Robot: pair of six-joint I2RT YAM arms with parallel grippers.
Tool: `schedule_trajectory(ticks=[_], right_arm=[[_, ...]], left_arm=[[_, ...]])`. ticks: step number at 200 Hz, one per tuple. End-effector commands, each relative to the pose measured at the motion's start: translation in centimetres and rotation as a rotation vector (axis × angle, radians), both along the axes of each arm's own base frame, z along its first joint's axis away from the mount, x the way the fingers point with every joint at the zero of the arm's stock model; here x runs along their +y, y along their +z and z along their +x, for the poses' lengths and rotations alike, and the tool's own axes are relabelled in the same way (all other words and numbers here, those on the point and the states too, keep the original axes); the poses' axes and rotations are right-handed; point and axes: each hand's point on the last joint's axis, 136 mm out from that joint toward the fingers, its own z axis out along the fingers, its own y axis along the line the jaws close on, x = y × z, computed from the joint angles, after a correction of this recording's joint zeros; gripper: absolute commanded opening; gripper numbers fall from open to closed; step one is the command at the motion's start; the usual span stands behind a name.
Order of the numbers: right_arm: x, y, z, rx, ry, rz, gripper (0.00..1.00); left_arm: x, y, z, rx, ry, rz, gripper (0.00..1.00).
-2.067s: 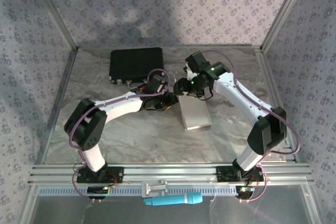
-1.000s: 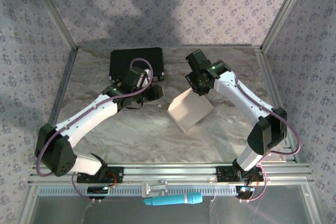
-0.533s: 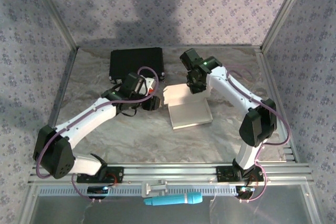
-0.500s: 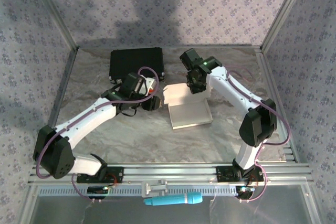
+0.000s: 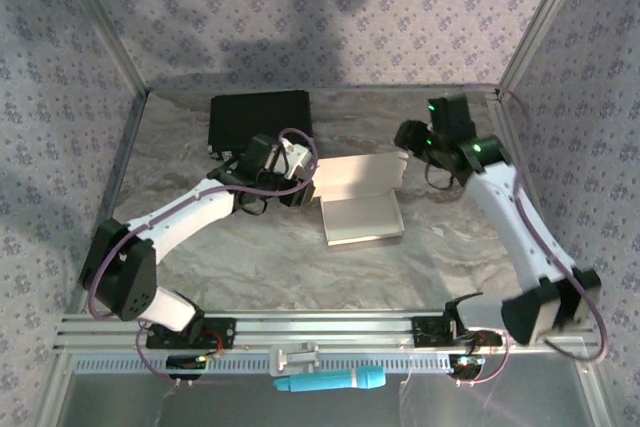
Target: Fold the paper box
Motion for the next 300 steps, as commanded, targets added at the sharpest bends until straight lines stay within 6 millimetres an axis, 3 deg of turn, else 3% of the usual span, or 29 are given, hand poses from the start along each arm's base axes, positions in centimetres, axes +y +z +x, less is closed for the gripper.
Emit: schedule_trajectory(ticks=[1, 20, 55, 83, 108, 112, 134, 173, 247, 300], right_arm=[[0.5, -3.0, -1.9, -0.072, 0.439, -0.221, 0.63], [-1.4, -5.4, -1.6, -0.042, 0.451, -0.325, 0.62], [-0.7, -9.3, -0.2, 0.032, 0.576, -0.363, 0.64], [0.2, -10.2, 0.6, 0.022, 0.684, -0.345, 0.64], [-0.2, -11.5, 1.6, 0.051, 0.731, -0.315, 0.64], [-0.3, -10.6, 2.3, 0.029, 0.726, -0.309, 0.64], [-0.4, -10.5, 3.2, 0.016, 0.747, -0.261, 0.62], [0.7, -10.3, 3.3, -0.003, 0.797, -0.213, 0.57], [0.4, -11.8, 3.1, 0.082, 0.78, -0.304, 0.39], [-0.6, -12.2, 4.1, 0.093, 0.721, -0.36, 0.36]], left_arm=[[-1.6, 1.8, 1.6, -0.063, -0.058, -0.052, 0.52], [-2.2, 1.1, 1.9, -0.035, -0.073, -0.044, 0.51], [-2.6, 0.6, 2.6, -0.023, -0.064, -0.039, 0.47], [-2.8, 0.3, 3.0, -0.013, -0.062, -0.033, 0.42], [-2.9, -0.2, 3.3, -0.001, -0.049, -0.024, 0.37], [-2.8, -0.2, 3.4, 0.001, -0.046, -0.022, 0.36], [-3.0, -0.4, 3.5, 0.016, -0.044, -0.023, 0.3], [-3.5, -0.3, 3.8, 0.022, -0.042, -0.034, 0.2], [-4.0, -0.5, 4.0, 0.027, -0.025, 0.001, 0.11], [-4.1, -0.3, 4.2, 0.012, -0.02, 0.008, 0.06]])
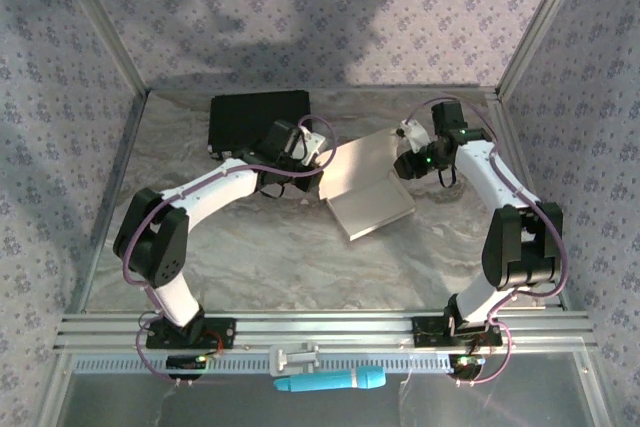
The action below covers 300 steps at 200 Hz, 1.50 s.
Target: Fold the paper box
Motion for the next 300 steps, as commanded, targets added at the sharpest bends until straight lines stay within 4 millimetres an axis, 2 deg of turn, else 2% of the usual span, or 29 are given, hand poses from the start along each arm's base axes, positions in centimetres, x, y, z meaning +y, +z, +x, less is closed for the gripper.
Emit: schedule_trajectory(ticks=[1, 30, 51, 76, 99, 120, 147, 179, 202, 237, 275, 300], right_arm=[[-1.1, 0.1, 1.0, -0.009, -0.051, -0.046, 0.36], [-2.3, 2.0, 1.7, -0.081, -0.099, 0.031, 0.51], [-1.5, 3.2, 1.8, -0.092, -0.052, 0.108, 0.56], [0.3, 3.3, 1.1, -0.064, 0.029, 0.171, 0.58], [1.7, 3.0, -0.2, -0.076, 0.112, 0.201, 0.59], [2.4, 3.0, -1.0, -0.095, 0.171, 0.224, 0.61], [3.5, 2.9, -1.7, -0.099, 0.237, 0.239, 0.63], [4.0, 1.5, -1.1, -0.09, 0.272, 0.199, 0.62], [4.2, 1.8, 0.2, -0.088, 0.268, 0.237, 0.62], [5.4, 1.3, -0.5, -0.033, 0.305, 0.245, 0.59], [5.5, -0.2, -1.1, 0.004, 0.294, 0.214, 0.47], [5.3, -0.4, -1.3, 0.011, 0.286, 0.188, 0.37]], left_arm=[[-0.4, 0.7, 0.4, -0.017, 0.006, 0.002, 0.06], [-0.3, 1.2, 0.2, -0.036, -0.031, 0.013, 0.0], [0.5, 1.7, -0.7, -0.023, -0.1, 0.016, 0.0], [2.3, 2.4, -1.9, -0.001, -0.202, 0.005, 0.0], [4.4, 2.0, -2.9, 0.003, -0.284, 0.041, 0.0], [5.5, 1.8, -2.7, -0.011, -0.305, 0.033, 0.0], [5.7, 1.5, -2.0, -0.021, -0.321, 0.071, 0.0], [5.4, 1.4, -1.5, -0.027, -0.334, 0.079, 0.0], [5.5, 1.4, -1.0, -0.032, -0.321, 0.092, 0.0], [5.5, 1.2, -0.4, -0.034, -0.3, 0.097, 0.0], [5.6, 1.1, -0.1, -0.039, -0.279, 0.102, 0.0], [5.8, 1.0, 0.3, -0.042, -0.254, 0.116, 0.0]])
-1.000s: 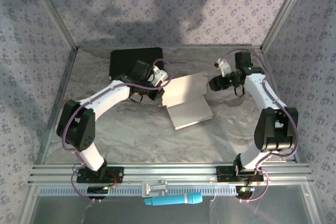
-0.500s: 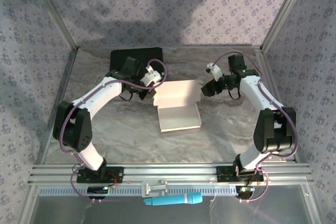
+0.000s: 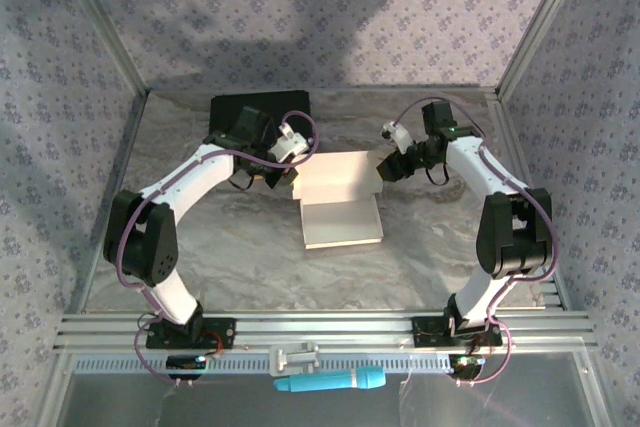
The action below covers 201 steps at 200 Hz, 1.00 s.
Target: Fold the paper box
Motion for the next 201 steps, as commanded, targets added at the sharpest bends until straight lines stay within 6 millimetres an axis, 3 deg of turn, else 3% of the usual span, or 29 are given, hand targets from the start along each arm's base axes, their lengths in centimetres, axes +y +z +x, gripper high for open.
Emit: schedule_trajectory(ticks=[1, 79, 121, 151, 201], right_arm=[[-0.3, -0.8, -0.7, 0.036, -0.005, -0.031, 0.36], [0.8, -0.1, 0.5, 0.031, -0.102, -0.073, 0.0], [0.7, -0.1, 2.0, 0.059, -0.285, -0.135, 0.0], [0.4, 1.2, 2.7, 0.057, -0.442, -0.157, 0.0], [-0.4, 3.8, 3.3, 0.053, -0.672, -0.139, 0.0]], left_arm=[[-0.1, 0.3, 0.8, -0.02, 0.02, 0.008, 0.0], [-0.1, 0.5, 2.7, -0.022, 0.188, 0.031, 0.0], [0.1, 0.4, 4.1, -0.013, 0.361, 0.095, 0.0], [0.8, 0.8, 4.8, 0.043, 0.506, 0.097, 0.0], [-1.1, 1.8, 4.7, 0.145, 0.619, -0.023, 0.0]])
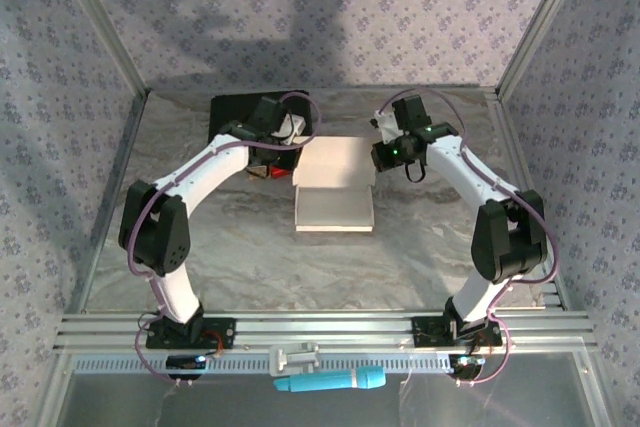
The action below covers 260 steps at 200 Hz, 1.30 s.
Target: Fold the paper box
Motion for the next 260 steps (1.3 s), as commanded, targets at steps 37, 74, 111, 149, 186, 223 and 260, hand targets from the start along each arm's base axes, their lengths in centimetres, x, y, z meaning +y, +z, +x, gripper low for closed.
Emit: schedule_trajectory(ticks=[37, 74, 111, 149, 186, 223, 260], right_arm=[[-1.3, 3.4, 0.7, -0.069, -0.333, 0.06, 0.0], [-0.5, 3.3, 0.9, -0.087, -0.355, 0.04, 0.0], [-0.9, 2.2, 0.8, -0.115, -0.385, 0.028, 0.0], [-1.4, 2.0, 1.2, -0.211, -0.414, 0.091, 0.0], [-1.7, 1.7, 1.4, -0.256, -0.438, 0.147, 0.0], [-2.2, 1.3, 0.8, -0.282, -0.483, 0.183, 0.0], [-2.5, 0.8, -0.3, -0.318, -0.488, 0.213, 0.0]], left_arm=[[-3.3, 1.6, 0.6, 0.034, 0.15, -0.14, 0.0], [-5.4, 1.8, 2.0, 0.009, 0.158, -0.142, 0.0], [-6.8, 1.4, 3.6, -0.003, 0.203, -0.155, 0.0], [-8.7, 1.7, 4.7, -0.051, 0.199, -0.231, 0.0], [-9.9, 1.3, 4.3, -0.07, 0.169, -0.29, 0.0], [-9.8, 0.8, 3.2, -0.077, 0.167, -0.329, 0.0], [-9.9, 0.8, 2.1, -0.12, 0.133, -0.391, 0.0]])
